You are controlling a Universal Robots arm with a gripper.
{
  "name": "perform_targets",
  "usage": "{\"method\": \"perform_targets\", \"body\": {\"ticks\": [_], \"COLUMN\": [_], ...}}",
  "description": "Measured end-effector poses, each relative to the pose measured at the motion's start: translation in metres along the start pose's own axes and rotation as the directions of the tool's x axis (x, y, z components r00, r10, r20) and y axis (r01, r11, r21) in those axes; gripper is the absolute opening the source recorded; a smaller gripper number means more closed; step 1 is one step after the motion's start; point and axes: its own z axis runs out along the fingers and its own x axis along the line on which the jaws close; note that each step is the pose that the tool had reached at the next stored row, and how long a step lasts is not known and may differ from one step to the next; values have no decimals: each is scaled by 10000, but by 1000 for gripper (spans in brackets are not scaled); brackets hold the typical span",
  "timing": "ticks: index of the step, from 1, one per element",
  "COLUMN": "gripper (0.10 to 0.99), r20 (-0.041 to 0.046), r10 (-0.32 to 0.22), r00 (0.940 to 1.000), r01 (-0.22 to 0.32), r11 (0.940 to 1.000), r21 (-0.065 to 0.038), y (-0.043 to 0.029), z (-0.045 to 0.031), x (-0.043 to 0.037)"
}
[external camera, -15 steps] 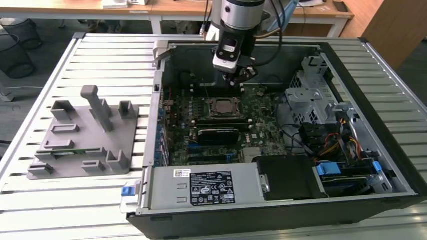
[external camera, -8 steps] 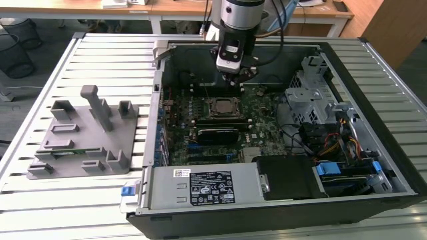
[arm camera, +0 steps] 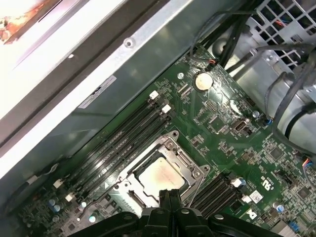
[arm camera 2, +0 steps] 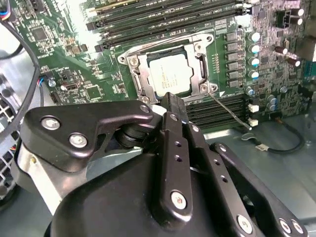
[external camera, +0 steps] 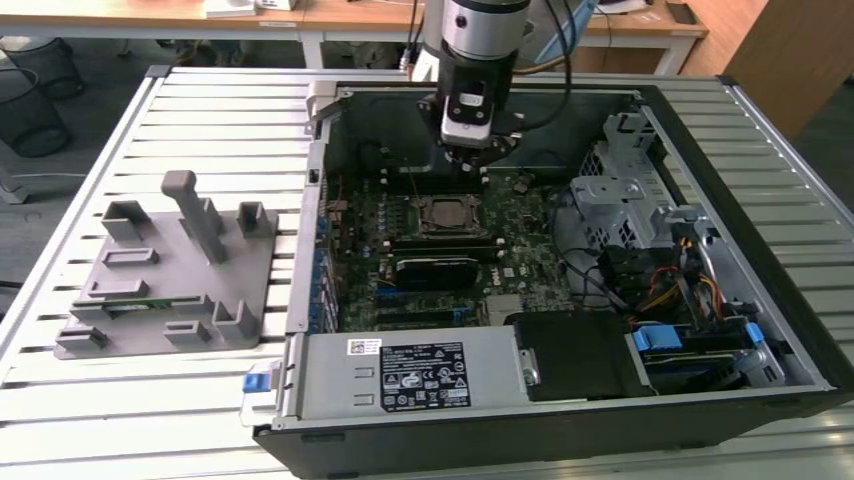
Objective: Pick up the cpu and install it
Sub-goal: 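Install the first cpu locking lever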
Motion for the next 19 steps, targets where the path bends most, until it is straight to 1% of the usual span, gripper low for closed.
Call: {"method": "perform_targets", "body": {"ticks": [7,12,16,19], "gripper": [106,106,106,106], "r20": [1,1,1,1], "r10": [-564,-994,-1524,-1998], "r00": [9984,9951,9883,9798], "r01": [564,994,1524,1998], "r11": [9984,9951,9883,9798], "r21": [5,9,13,18], "y": [0,0,0,0], "z": [0,0,0,0], "x": [0,0,0,0]}}
